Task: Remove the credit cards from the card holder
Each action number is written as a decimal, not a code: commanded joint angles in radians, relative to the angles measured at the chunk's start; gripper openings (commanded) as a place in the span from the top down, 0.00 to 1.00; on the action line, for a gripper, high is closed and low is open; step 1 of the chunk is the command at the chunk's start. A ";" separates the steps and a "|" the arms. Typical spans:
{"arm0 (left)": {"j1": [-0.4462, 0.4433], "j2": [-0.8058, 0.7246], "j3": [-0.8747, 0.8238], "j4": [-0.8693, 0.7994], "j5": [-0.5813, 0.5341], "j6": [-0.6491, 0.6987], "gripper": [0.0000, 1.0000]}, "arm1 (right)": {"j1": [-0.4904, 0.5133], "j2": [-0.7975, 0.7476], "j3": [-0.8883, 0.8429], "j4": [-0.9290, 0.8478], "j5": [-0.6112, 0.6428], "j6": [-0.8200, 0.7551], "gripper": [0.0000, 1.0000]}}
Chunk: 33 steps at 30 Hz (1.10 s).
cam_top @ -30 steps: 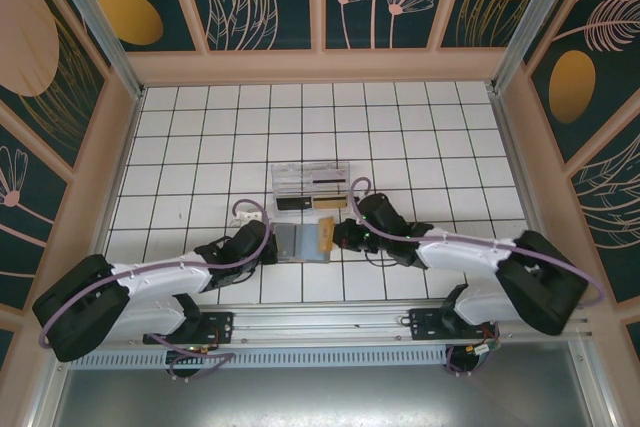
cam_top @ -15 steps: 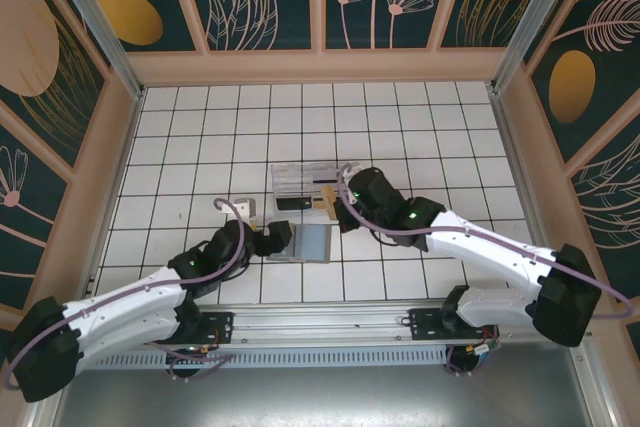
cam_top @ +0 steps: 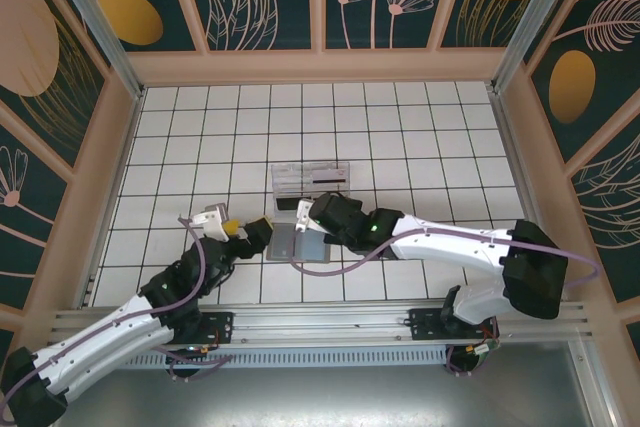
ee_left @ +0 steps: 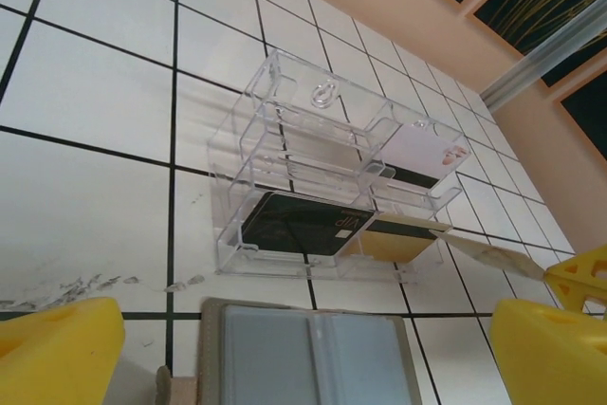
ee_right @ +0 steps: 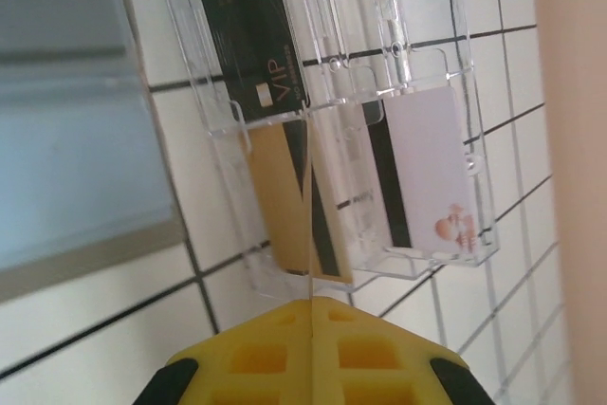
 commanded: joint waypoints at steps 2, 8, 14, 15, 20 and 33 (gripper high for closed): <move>0.002 -0.025 -0.021 -0.035 -0.029 0.020 0.01 | -0.029 0.076 0.022 0.001 0.059 -0.208 1.00; 0.002 -0.019 -0.015 -0.038 -0.029 0.028 0.01 | -0.066 0.149 0.049 0.030 0.044 -0.253 1.00; 0.001 -0.019 -0.017 -0.040 -0.035 0.028 0.01 | -0.077 0.175 0.080 0.038 0.023 -0.254 1.00; 0.002 -0.020 -0.019 -0.039 -0.036 0.028 0.01 | -0.077 0.179 0.082 0.037 0.019 -0.252 1.00; 0.000 -0.009 -0.021 -0.033 -0.039 0.031 0.01 | -0.085 0.200 0.097 0.044 -0.014 -0.234 1.00; 0.002 0.001 -0.021 -0.031 -0.042 0.033 0.01 | -0.115 0.250 0.105 0.073 -0.040 -0.168 1.00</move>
